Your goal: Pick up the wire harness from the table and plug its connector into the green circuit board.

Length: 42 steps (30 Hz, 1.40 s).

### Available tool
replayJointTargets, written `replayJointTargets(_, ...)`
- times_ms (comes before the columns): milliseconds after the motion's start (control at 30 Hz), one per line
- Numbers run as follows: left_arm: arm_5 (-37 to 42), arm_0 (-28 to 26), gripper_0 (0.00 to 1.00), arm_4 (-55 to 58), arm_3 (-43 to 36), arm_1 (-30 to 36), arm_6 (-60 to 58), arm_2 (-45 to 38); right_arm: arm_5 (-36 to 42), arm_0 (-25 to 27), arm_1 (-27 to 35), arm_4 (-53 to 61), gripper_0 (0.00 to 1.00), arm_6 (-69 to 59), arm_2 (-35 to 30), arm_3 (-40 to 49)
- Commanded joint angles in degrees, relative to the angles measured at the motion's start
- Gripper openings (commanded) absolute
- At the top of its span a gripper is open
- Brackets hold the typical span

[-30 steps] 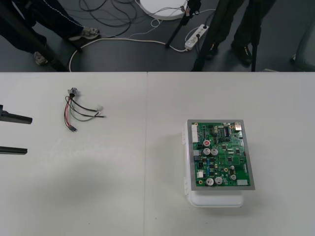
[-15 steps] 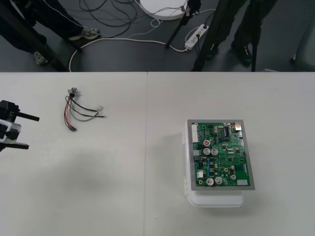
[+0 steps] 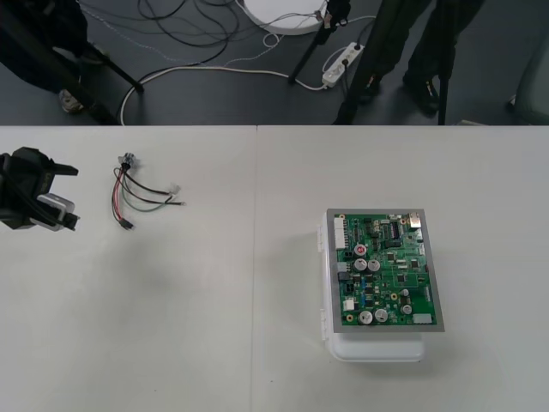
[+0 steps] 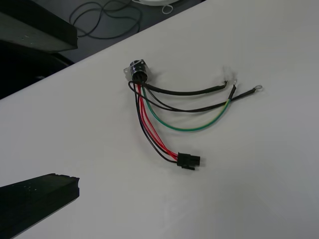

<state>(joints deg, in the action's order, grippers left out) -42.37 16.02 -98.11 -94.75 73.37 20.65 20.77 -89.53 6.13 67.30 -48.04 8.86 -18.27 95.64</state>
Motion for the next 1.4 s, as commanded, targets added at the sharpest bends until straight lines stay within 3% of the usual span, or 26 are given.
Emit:
replayJointTargets(33,11.8,9.3,0.72,-3.5,2.5,3.3,5.5,9.0,-0.5,1.3,-0.1,-0.3,1.0,0.4,2.2,-0.1)
replayJointTargets(433,15.7,33.3,0.72,-3.8,12.5,1.4,6.2,33.1,0.0,2.5,1.4,3.5,1.0,1.4,2.5,-0.1)
replayJointTargets(700,15.5,43.7,0.72,-3.5,18.9,-1.3,6.6,45.5,4.2,5.2,5.0,10.9,1.0,2.0,6.3,-0.1)
replayJointTargets(800,11.9,48.1,0.72,-3.4,22.9,-3.8,7.1,49.7,6.2,6.4,7.9,15.6,1.0,2.8,9.7,-0.1)
replayJointTargets(1000,4.9,52.4,0.72,-3.5,30.0,-8.4,11.4,50.9,7.2,6.4,8.3,19.1,1.0,4.4,11.2,-0.1)
replayJointTargets(1400,3.3,53.9,0.72,-4.3,41.9,-15.8,26.5,50.9,9.6,4.2,8.2,25.7,1.0,9.9,19.6,-0.9)
